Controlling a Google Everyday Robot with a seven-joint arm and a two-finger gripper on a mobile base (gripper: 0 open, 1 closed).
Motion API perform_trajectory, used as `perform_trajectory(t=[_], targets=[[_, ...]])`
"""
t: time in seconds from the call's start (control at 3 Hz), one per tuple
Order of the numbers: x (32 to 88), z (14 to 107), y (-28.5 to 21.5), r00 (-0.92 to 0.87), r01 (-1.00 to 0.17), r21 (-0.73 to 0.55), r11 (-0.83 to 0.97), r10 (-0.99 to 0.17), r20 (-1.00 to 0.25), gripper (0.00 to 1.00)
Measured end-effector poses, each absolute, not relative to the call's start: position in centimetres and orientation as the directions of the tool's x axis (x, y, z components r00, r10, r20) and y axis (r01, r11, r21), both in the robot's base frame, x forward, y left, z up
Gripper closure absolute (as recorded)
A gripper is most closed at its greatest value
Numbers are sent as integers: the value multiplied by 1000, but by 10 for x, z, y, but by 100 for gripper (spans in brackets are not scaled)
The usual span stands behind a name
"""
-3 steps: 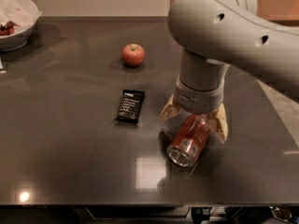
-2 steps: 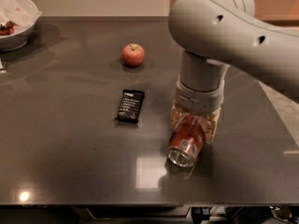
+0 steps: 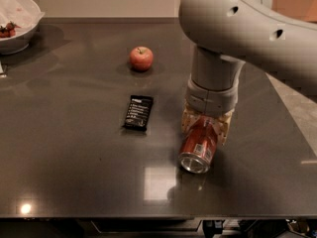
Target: Place coke can upright
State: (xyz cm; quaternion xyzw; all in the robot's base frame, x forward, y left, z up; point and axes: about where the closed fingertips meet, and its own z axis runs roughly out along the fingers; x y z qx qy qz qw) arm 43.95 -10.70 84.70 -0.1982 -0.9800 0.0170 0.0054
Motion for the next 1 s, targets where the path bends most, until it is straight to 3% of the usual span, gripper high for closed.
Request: perform_trajectory(t=[0.33, 1.0], targets=[[458, 877, -101, -966, 244, -22, 969, 241, -97, 100], [490, 919, -98, -933, -95, -33, 995, -100, -344, 100]])
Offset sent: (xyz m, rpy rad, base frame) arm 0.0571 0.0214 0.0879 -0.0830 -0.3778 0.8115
